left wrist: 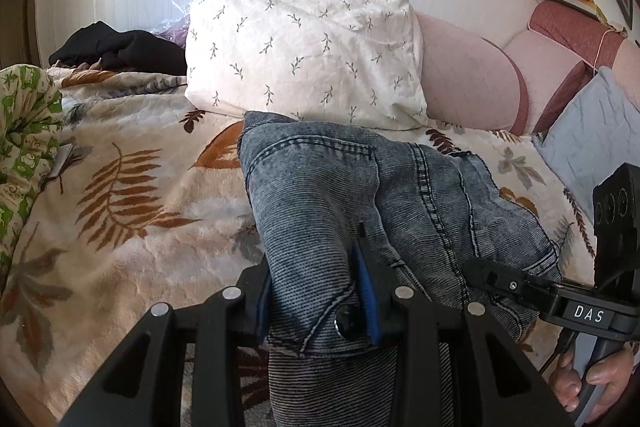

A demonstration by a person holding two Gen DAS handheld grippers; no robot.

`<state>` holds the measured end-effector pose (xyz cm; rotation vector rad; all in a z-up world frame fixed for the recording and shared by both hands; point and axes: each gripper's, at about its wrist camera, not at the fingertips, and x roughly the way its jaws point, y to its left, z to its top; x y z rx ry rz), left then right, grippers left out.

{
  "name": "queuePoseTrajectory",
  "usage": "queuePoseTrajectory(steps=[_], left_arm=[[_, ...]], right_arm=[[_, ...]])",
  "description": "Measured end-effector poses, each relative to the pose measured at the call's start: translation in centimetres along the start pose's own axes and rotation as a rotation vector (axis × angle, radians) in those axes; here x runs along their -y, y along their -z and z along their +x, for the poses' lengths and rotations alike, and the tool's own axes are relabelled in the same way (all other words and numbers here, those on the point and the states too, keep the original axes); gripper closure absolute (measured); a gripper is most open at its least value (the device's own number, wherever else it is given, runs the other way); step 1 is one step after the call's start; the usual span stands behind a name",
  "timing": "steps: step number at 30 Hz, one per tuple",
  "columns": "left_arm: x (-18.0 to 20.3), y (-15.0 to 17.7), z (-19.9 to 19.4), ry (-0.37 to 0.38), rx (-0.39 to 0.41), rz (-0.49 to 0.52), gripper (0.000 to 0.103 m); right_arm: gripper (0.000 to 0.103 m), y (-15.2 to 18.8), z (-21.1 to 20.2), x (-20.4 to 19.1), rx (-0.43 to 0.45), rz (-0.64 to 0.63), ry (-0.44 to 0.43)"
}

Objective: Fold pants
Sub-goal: 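Lower the folded jeans onto the blanket and open both grippers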

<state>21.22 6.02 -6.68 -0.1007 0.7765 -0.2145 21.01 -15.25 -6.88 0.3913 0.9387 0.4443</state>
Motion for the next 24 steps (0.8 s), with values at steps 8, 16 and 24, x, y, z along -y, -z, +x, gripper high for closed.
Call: queuePoseTrajectory(steps=[8, 16, 24], left_arm=[[0.6, 0.8, 0.8, -0.052, -0.012, 0.037, 0.065], [1.4, 1.5, 1.6, -0.118, -0.015, 0.103, 0.063], [1.8, 1.8, 2.2, -0.182, -0.006, 0.133, 0.052]], right_arm=[[0.067, 0.5, 0.9, 0.4, -0.026, -0.003, 0.033], [0.060, 0.8, 1.7, 1.3, -0.043, 0.029, 0.048], [0.047, 1.2, 2.1, 2.4, -0.049, 0.065, 0.049]])
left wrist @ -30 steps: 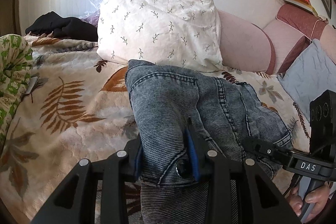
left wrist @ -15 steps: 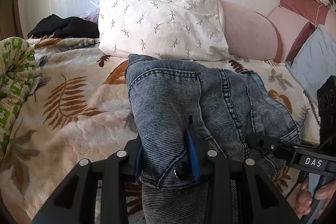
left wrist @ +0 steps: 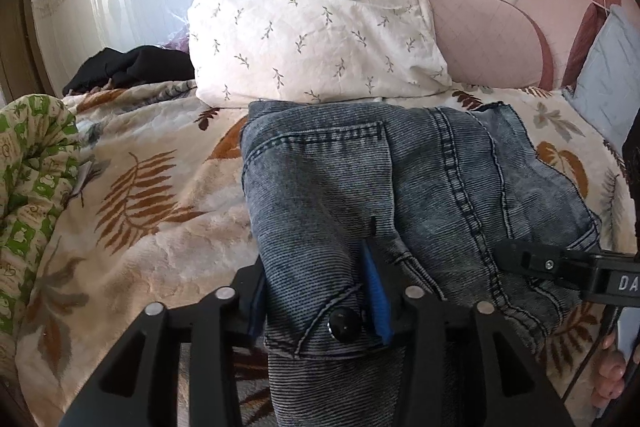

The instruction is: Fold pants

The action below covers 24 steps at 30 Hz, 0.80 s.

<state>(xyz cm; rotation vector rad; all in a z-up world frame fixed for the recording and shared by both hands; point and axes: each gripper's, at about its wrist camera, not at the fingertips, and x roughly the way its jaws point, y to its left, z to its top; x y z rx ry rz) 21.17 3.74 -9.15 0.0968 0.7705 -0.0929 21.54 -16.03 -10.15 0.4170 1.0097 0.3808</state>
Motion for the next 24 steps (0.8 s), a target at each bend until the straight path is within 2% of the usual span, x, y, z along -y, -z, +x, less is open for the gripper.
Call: queuePoseTrajectory(steps=[2, 4, 6, 8, 12, 15, 19, 24], left_arm=[[0.1, -0.1, -0.2, -0.071, 0.016, 0.018, 0.030], [0.0, -0.4, -0.6, -0.102, 0.023, 0.020, 0.023], [-0.2, -0.9, -1.3, -0.087, 0.037, 0.005, 0.022], [-0.4, -1.3, -2.2, -0.097, 0.065, -0.011, 0.013], [-0.5, -2.4, -5.4, -0.138, 0.176, -0.019, 0.002], [-0.8, -3.2, -7.8, -0.159, 0.237, -0.037, 0.000], [-1.2, -4.1, -10.0, -0.173, 0.267, -0.057, 0.000], [-1.3, -4.6, -12.6, -0.177, 0.291, -0.077, 0.000]], right_arm=[[0.044, 0.0, -0.1, 0.0, -0.001, 0.001, -0.002], [0.042, 0.1, -0.2, -0.2, 0.002, -0.006, 0.014], [0.040, 0.0, -0.5, -0.5, -0.001, -0.013, 0.038], [0.039, -0.2, -1.1, -0.9, 0.002, -0.027, 0.058], [0.039, -0.6, -2.6, -1.9, 0.017, -0.054, 0.087], [0.038, -0.6, -3.8, -2.9, 0.036, -0.090, 0.123], [0.037, -0.5, -5.9, -4.5, 0.080, -0.153, 0.166], [0.036, -0.2, -9.4, -6.8, 0.194, -0.234, 0.226]])
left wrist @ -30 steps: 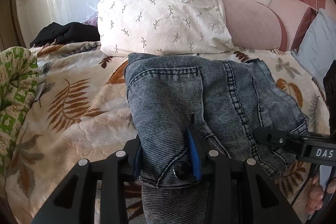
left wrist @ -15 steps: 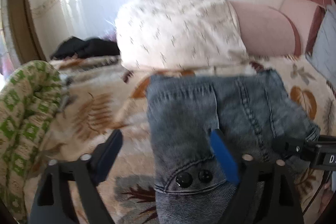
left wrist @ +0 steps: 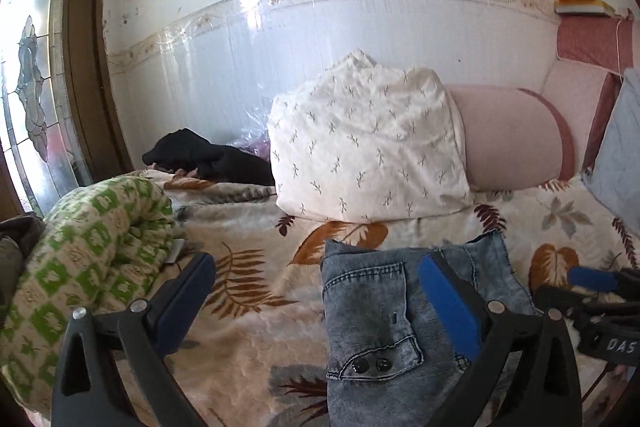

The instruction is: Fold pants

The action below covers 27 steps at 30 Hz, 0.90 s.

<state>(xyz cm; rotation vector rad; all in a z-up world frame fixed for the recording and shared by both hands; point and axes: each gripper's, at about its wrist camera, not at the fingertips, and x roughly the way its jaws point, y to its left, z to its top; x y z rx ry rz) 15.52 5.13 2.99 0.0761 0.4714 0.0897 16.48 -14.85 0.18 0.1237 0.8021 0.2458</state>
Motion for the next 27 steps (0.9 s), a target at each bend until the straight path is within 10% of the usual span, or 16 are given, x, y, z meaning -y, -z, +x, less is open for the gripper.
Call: queuePoseTrajectory(steps=[11, 27], left_arm=[[-0.5, -1.0, -4.5, -0.033, 0.039, -0.015, 0.000], [-2.0, 2.1, -10.8, -0.087, 0.022, -0.046, 0.000]], right_arm=[[0.022, -0.7, -7.5, -3.1, 0.257, -0.080, 0.007], [0.019, 4.9, -12.5, -5.3, 0.333, -0.130, 0.075]])
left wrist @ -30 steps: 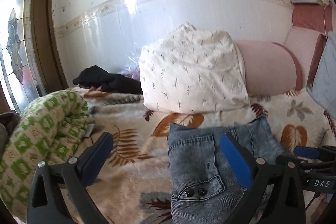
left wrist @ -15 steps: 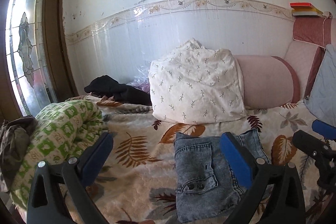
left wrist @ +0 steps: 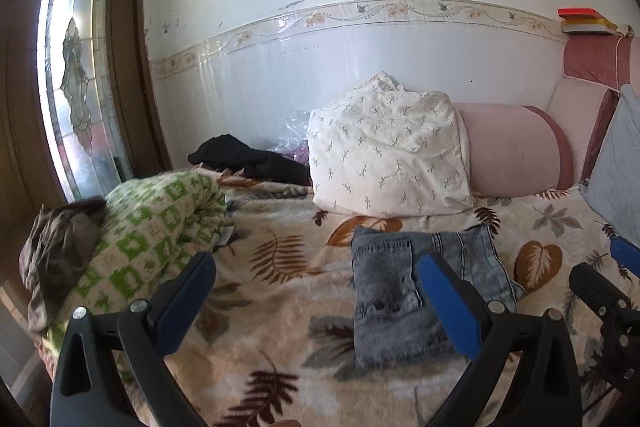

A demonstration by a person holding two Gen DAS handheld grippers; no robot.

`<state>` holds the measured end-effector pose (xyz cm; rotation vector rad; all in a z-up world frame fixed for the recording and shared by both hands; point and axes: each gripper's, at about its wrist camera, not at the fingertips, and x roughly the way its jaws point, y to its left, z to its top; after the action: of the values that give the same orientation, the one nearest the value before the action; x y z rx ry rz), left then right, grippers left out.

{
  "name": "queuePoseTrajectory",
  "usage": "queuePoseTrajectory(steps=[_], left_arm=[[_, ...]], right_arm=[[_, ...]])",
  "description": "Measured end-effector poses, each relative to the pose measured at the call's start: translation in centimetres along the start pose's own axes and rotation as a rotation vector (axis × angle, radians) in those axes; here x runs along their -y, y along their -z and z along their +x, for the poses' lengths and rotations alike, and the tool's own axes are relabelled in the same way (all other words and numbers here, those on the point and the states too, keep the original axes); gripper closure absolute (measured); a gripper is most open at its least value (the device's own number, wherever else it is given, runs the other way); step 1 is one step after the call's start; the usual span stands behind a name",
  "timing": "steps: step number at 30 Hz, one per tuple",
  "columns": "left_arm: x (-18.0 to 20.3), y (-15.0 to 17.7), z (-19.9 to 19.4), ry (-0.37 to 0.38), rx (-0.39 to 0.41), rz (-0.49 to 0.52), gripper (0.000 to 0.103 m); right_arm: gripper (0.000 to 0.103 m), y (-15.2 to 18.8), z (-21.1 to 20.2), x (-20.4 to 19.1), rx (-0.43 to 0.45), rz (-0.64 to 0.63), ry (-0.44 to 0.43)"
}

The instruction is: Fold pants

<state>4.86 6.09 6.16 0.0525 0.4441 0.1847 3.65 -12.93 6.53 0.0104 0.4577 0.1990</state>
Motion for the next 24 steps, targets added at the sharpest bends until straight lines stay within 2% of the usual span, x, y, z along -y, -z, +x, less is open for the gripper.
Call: queuePoseTrajectory(steps=[8, 16, 19, 20, 22, 24], left_arm=[[-1.2, 1.6, -1.9, -0.027, 0.000, -0.021, 0.000], [-1.6, 1.9, -2.2, -0.027, -0.001, -0.037, 0.000], [-1.7, 1.9, -2.5, 0.012, 0.017, -0.049, 0.000], [-1.7, 2.0, -2.6, 0.034, 0.018, -0.054, 0.000], [-1.4, 2.1, -2.6, 0.094, 0.008, -0.057, 0.000], [-1.0, 2.4, -2.6, 0.116, -0.002, -0.044, 0.000]], right_arm=[[0.018, 2.0, -2.1, -1.4, 0.031, -0.018, 0.019], [0.018, 3.7, -3.4, -3.6, 0.063, -0.101, 0.070], [0.017, 4.0, -4.0, -3.7, 0.095, -0.103, 0.084], [0.014, 4.1, -4.0, -3.7, 0.103, -0.105, 0.092], [0.013, 4.2, -3.9, -3.5, 0.109, -0.108, 0.107], [0.013, 4.2, -3.7, -3.1, 0.103, -0.100, 0.121]])
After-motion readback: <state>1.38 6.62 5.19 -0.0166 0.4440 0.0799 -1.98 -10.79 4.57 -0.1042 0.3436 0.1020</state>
